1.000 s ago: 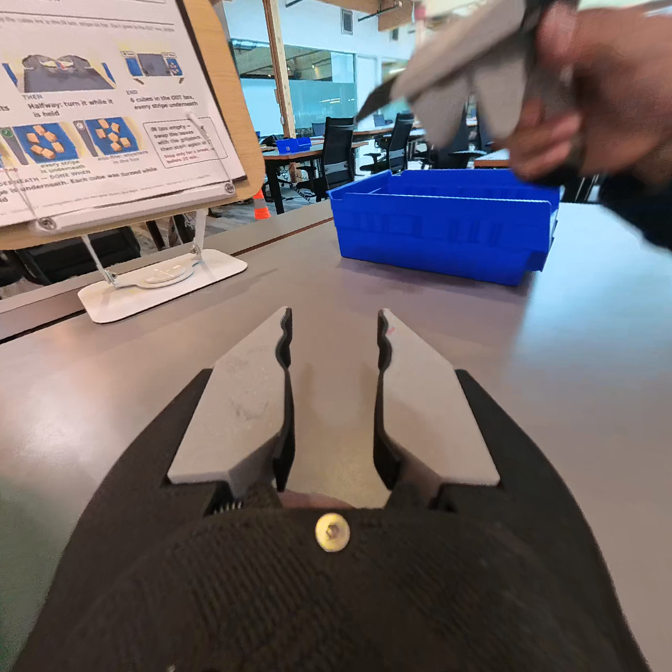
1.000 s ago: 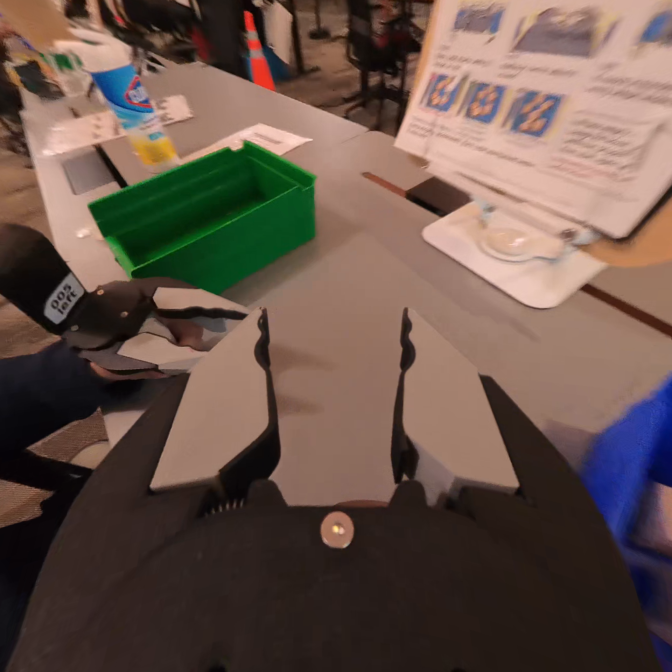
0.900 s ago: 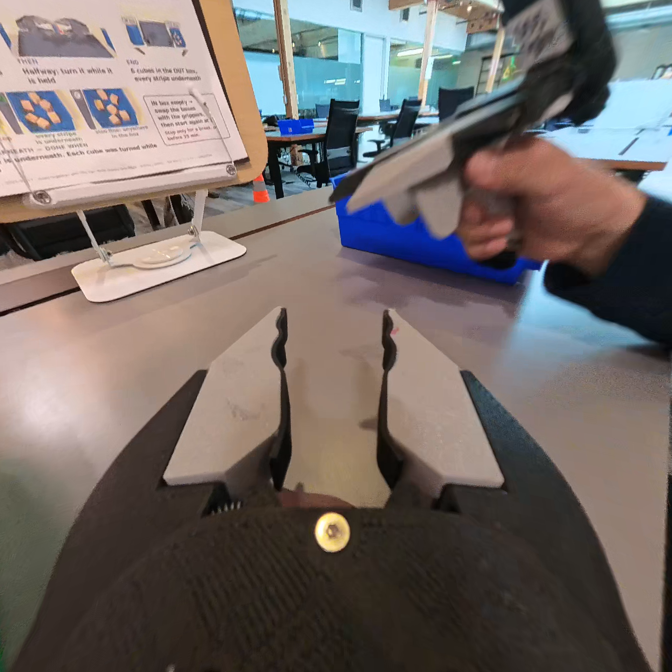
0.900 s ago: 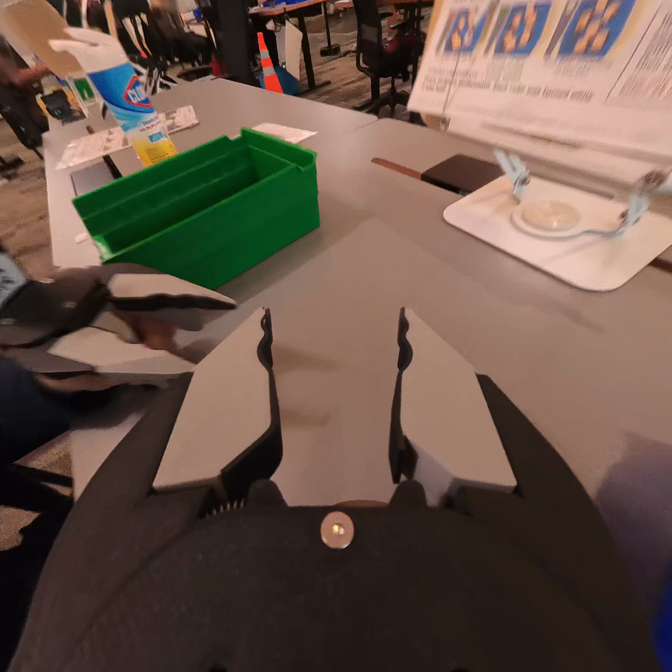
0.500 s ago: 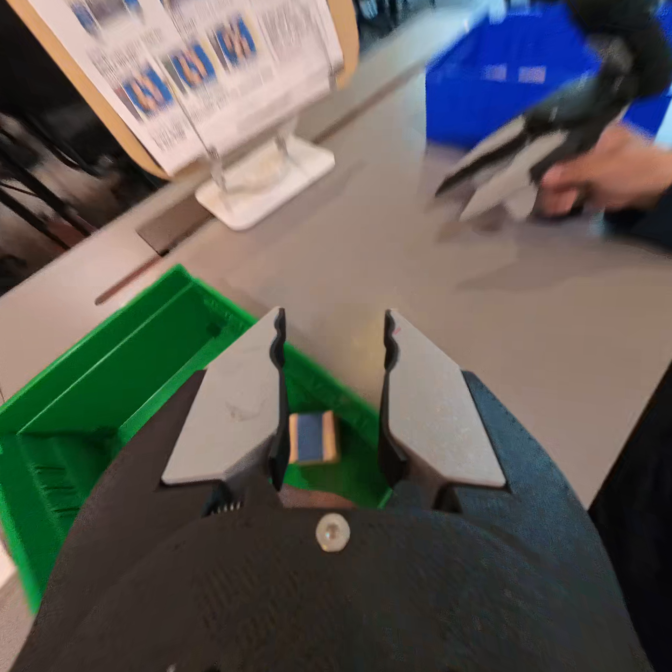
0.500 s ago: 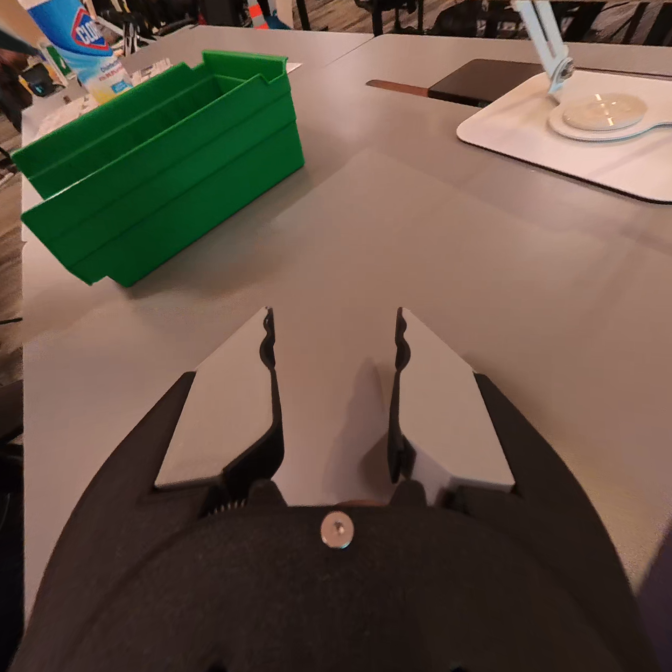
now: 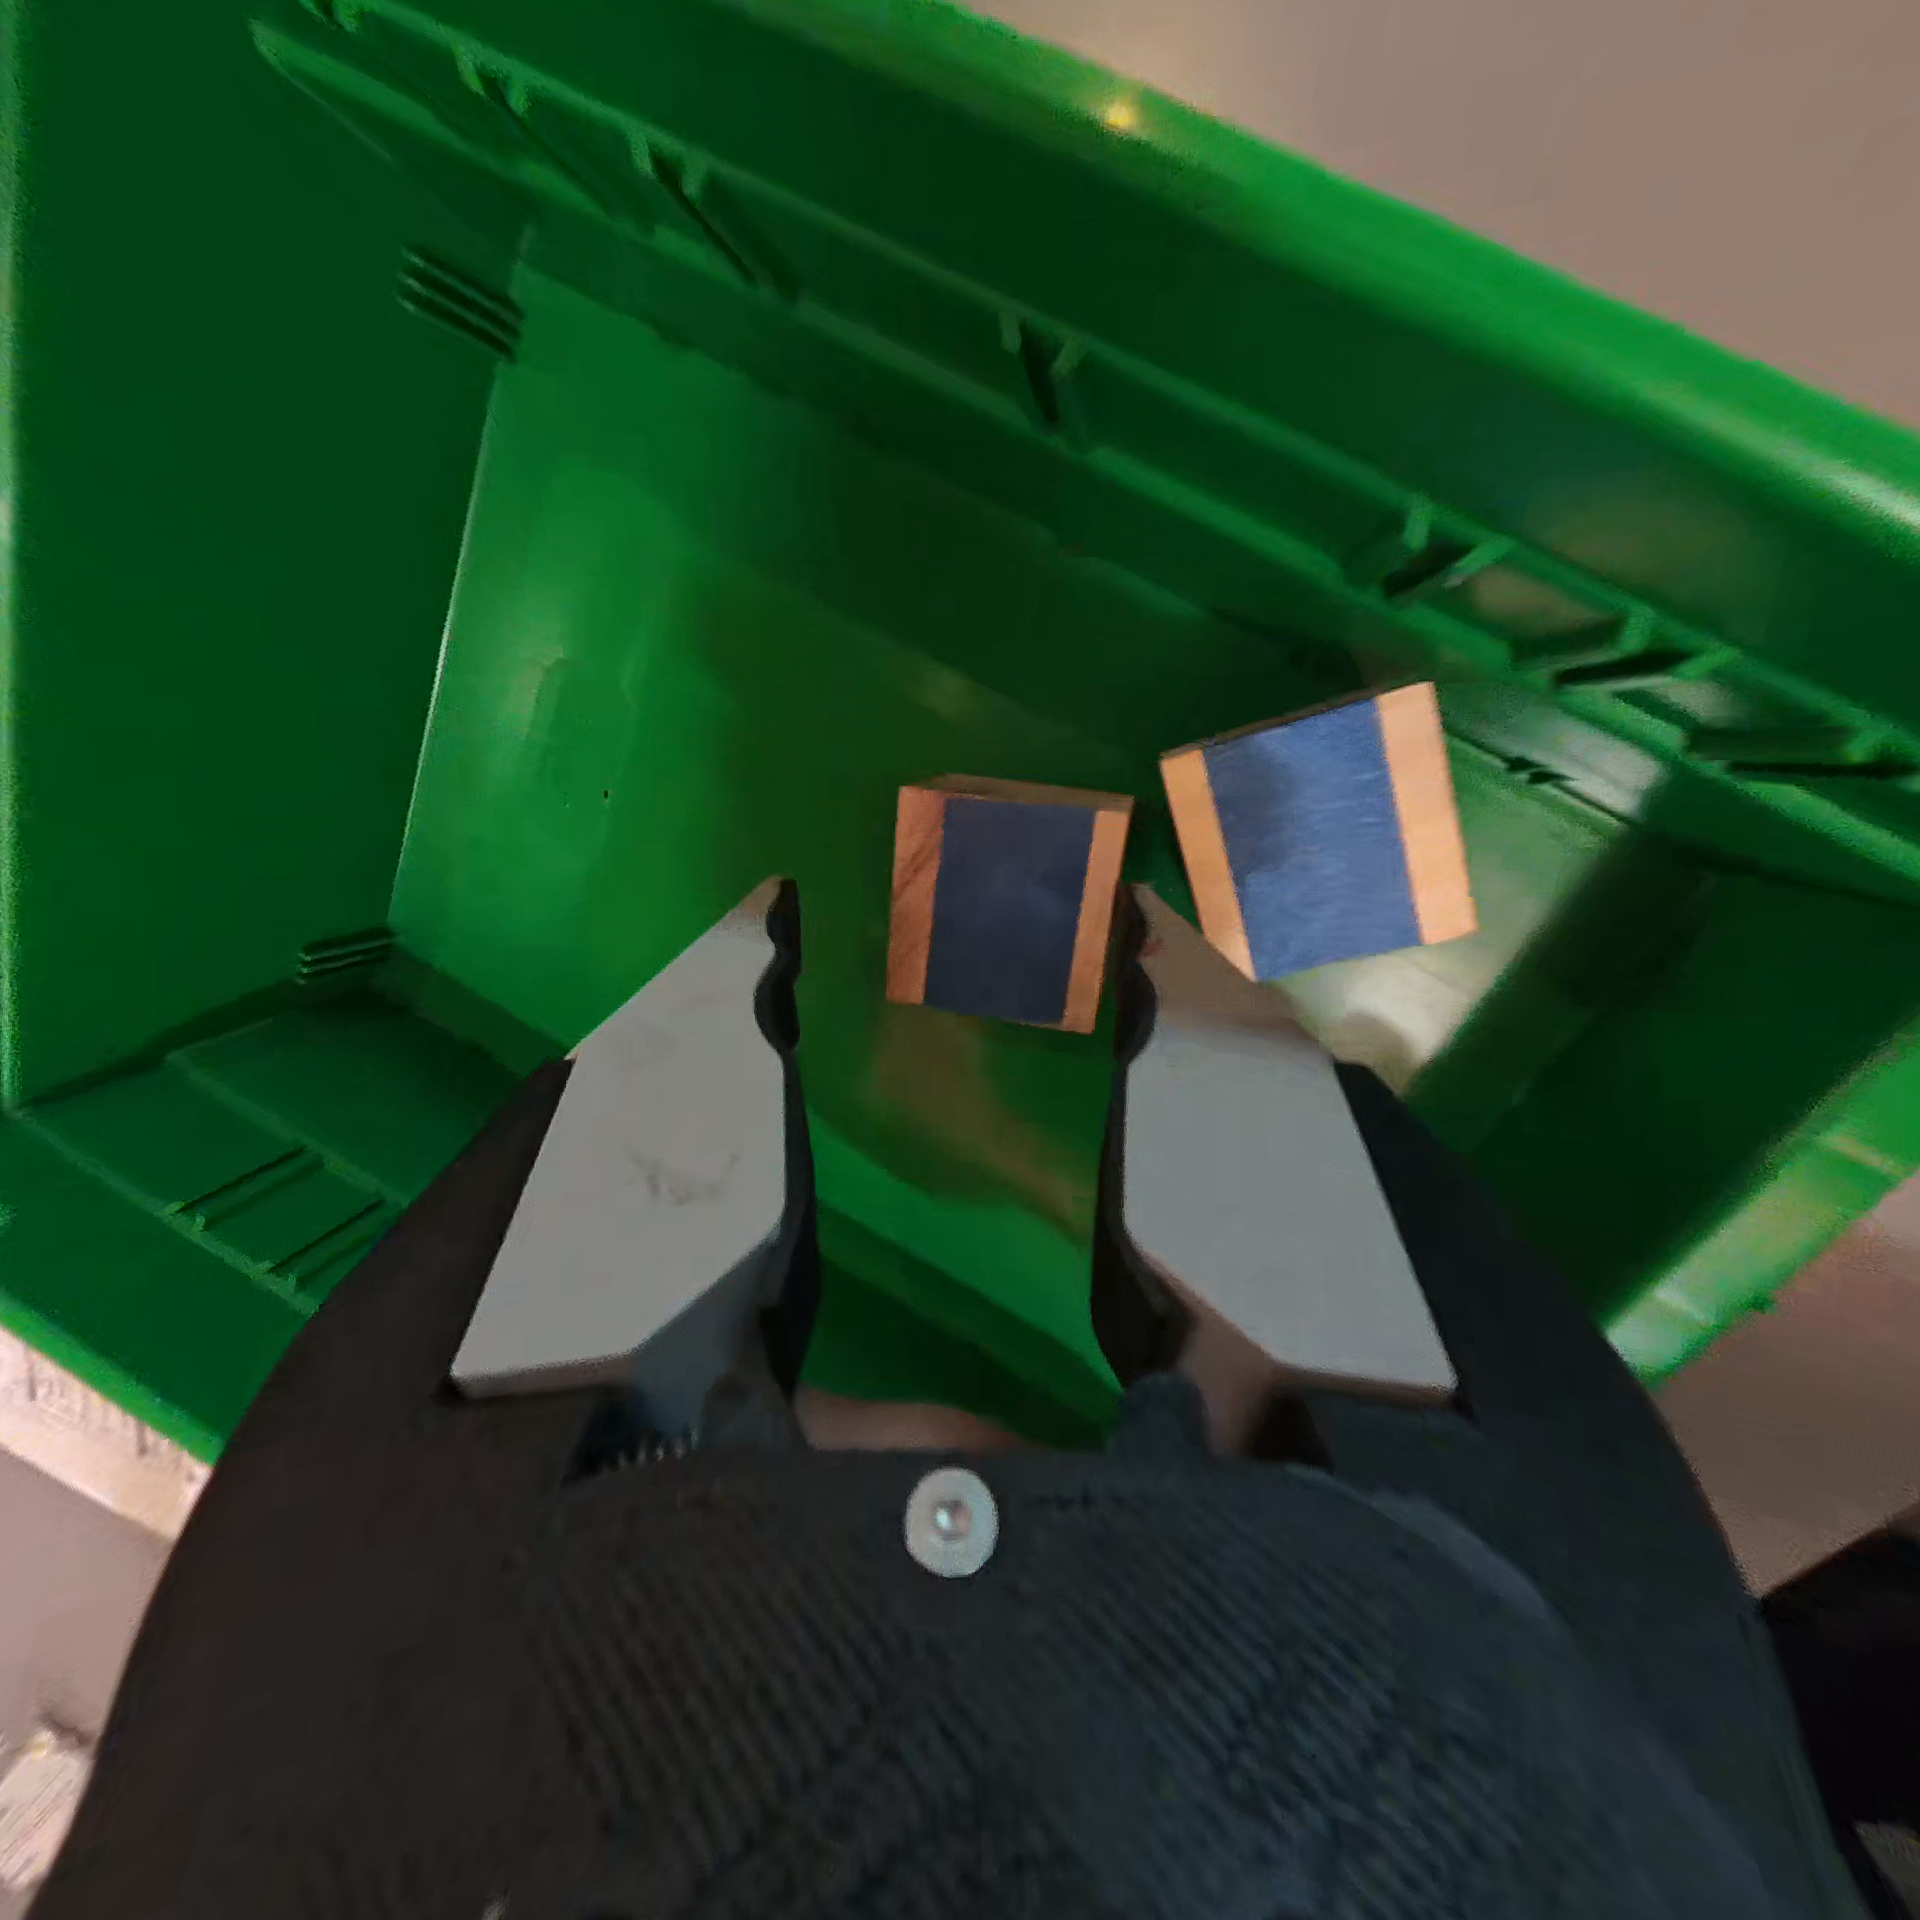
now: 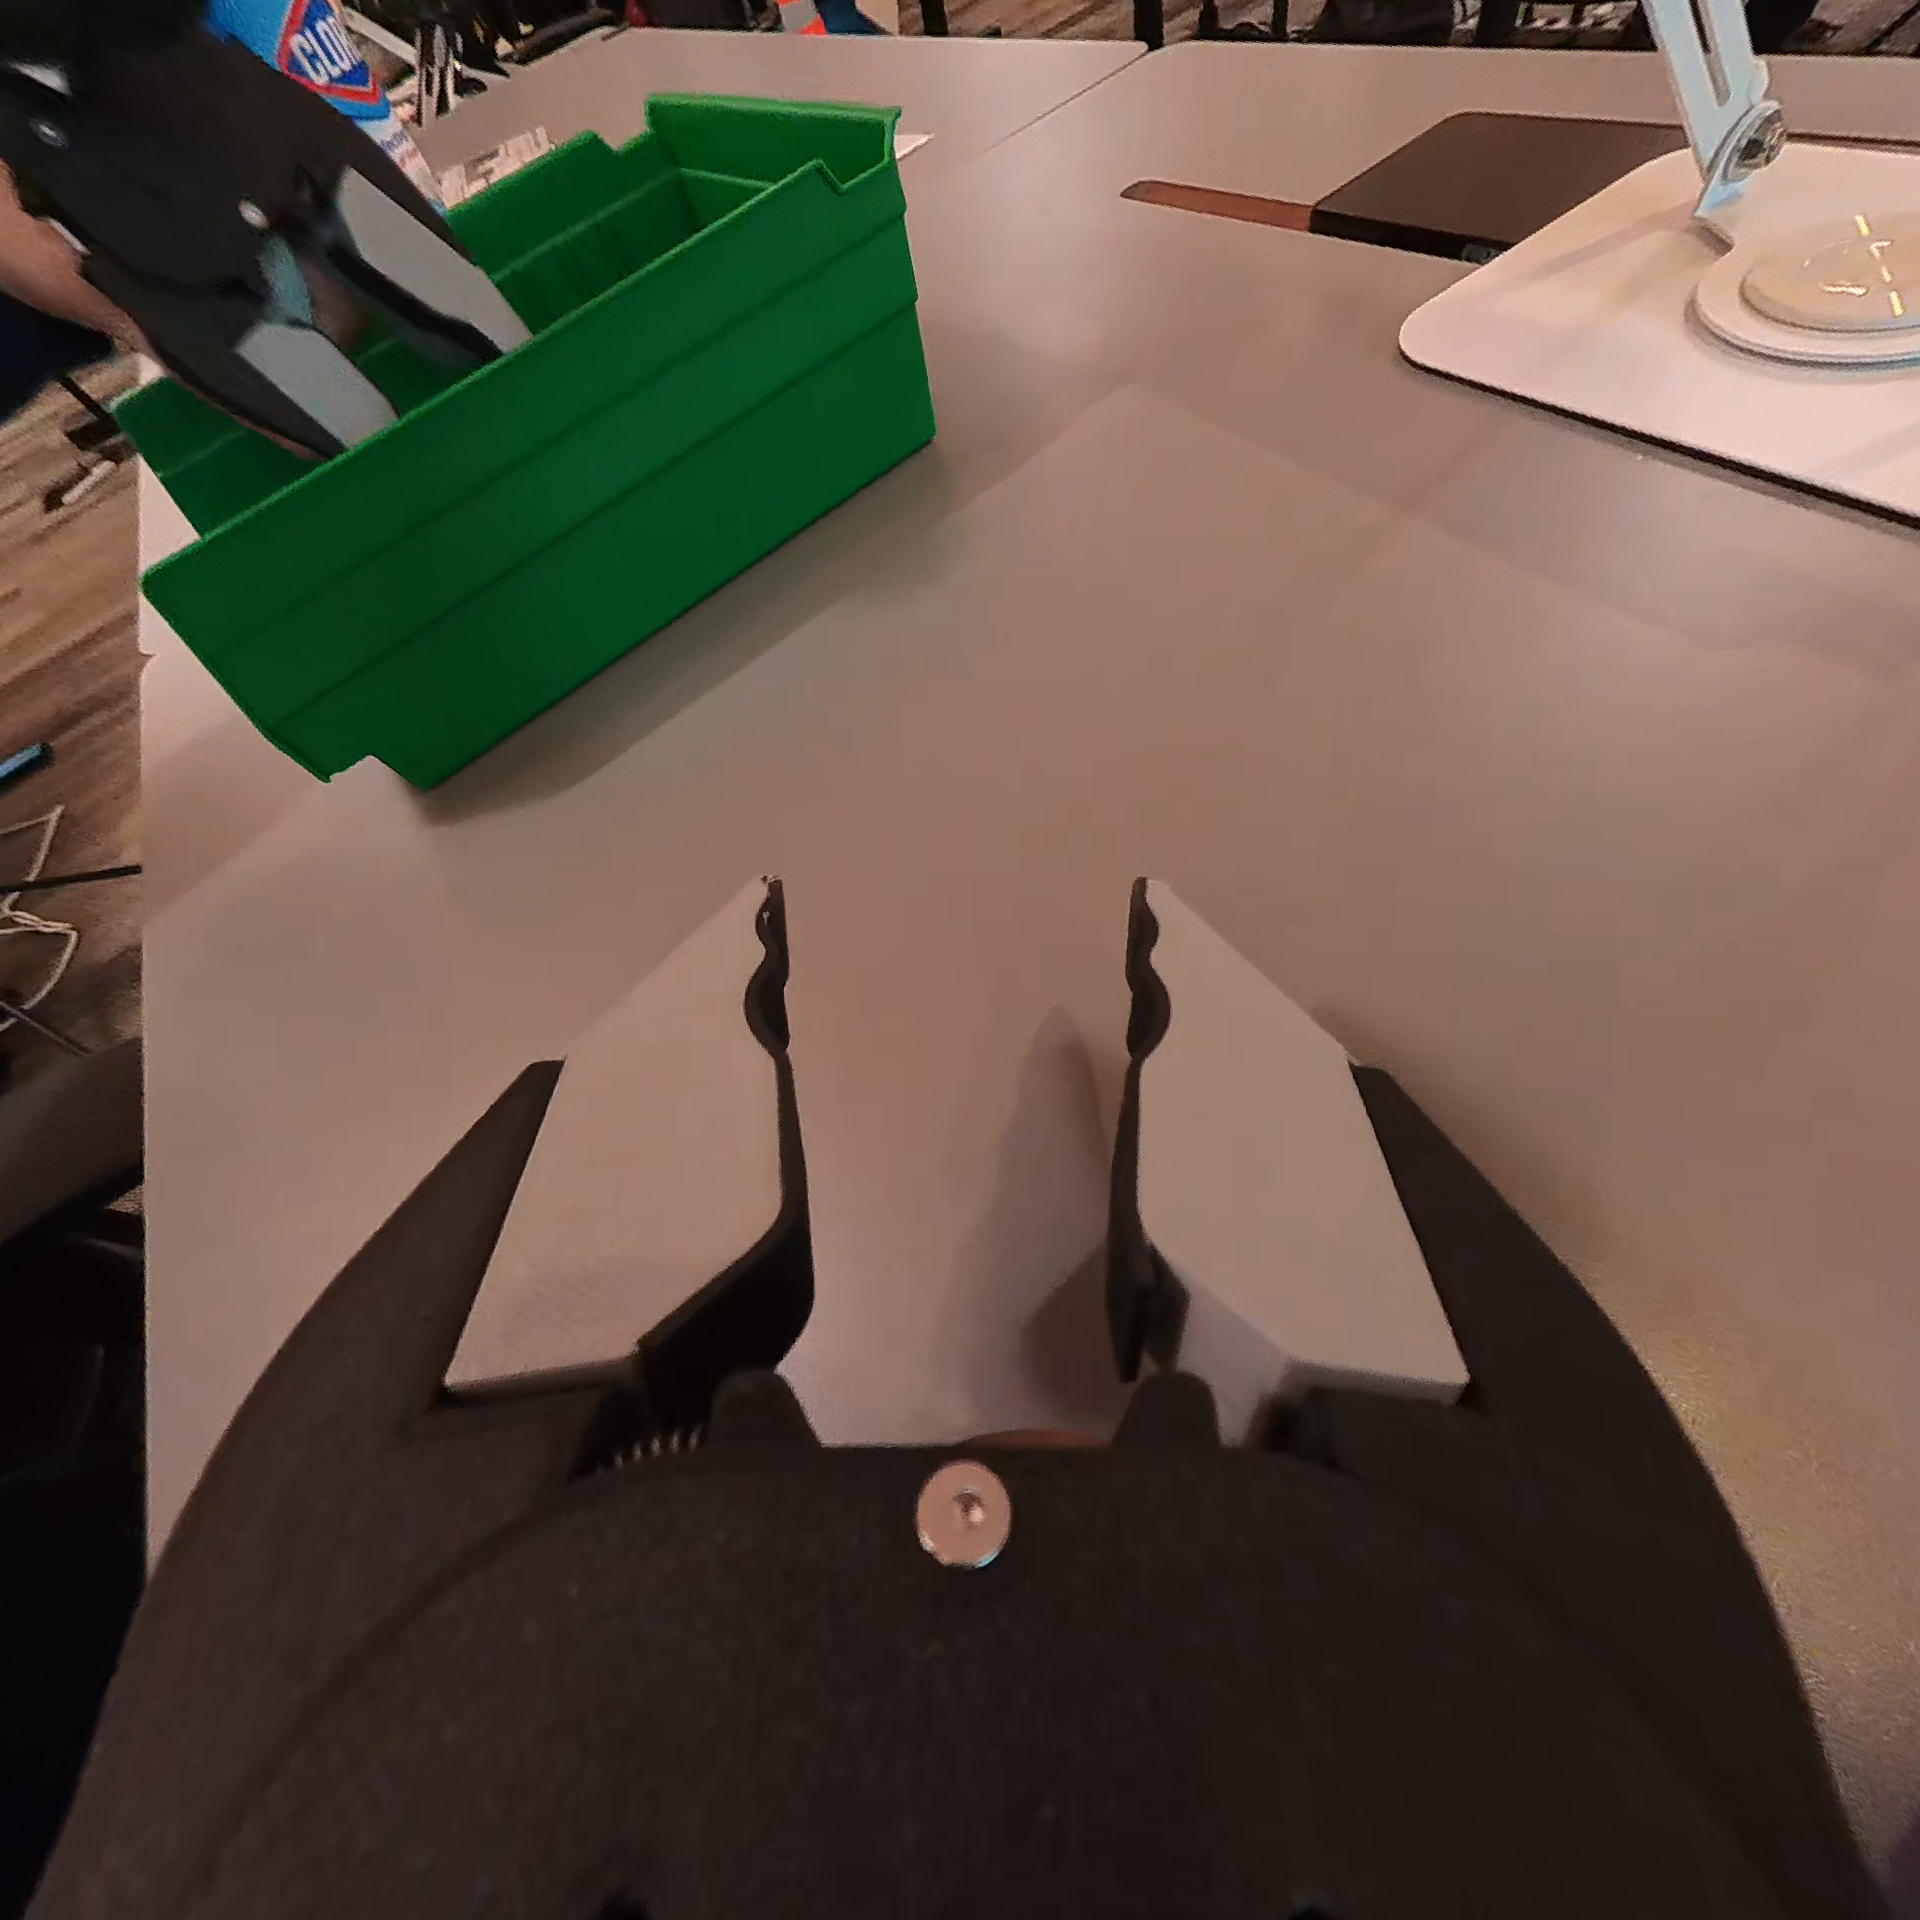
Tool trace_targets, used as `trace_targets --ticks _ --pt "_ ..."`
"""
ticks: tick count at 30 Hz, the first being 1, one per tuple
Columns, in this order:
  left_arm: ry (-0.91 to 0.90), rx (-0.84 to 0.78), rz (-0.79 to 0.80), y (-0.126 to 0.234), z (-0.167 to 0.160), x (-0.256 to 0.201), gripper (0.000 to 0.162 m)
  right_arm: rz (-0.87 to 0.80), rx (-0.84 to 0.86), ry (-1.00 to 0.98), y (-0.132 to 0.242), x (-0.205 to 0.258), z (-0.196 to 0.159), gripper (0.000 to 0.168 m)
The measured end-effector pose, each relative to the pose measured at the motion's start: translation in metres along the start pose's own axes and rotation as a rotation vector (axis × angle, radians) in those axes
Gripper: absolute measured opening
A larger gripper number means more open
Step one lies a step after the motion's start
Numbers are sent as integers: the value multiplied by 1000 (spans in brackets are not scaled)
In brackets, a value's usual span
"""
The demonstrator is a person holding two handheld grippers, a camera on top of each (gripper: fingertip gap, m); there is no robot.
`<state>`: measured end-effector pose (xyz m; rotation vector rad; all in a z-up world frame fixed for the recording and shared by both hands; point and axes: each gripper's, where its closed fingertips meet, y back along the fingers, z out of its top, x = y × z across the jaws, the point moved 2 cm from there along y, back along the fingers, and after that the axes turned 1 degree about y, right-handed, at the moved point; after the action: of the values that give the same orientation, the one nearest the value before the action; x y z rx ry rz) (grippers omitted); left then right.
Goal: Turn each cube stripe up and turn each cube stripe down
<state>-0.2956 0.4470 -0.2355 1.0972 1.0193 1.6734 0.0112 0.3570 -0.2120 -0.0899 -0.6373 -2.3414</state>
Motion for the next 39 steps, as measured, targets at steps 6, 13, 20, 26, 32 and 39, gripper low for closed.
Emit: trace_targets --ticks 6,13,20,26,32,39 --pt "-28 75 -37 -17 -1 -3 46 -9 -1 11 3 -1 1 63" --pt "-134 -360 350 70 48 23 45 290 10 -52 2 41 0 66" --pt "-483 -1064 298 160 143 -134 45 924 -89 -141 41 131 26 85" --pt "-534 -1261 230 141 188 -203 44 1123 -178 -254 52 154 42 74" --pt "-539 -1238 265 110 207 -210 45 1077 -187 -303 49 138 41 43" --pt "-498 -1274 317 106 215 -198 44 1064 -191 -344 48 128 43 48"
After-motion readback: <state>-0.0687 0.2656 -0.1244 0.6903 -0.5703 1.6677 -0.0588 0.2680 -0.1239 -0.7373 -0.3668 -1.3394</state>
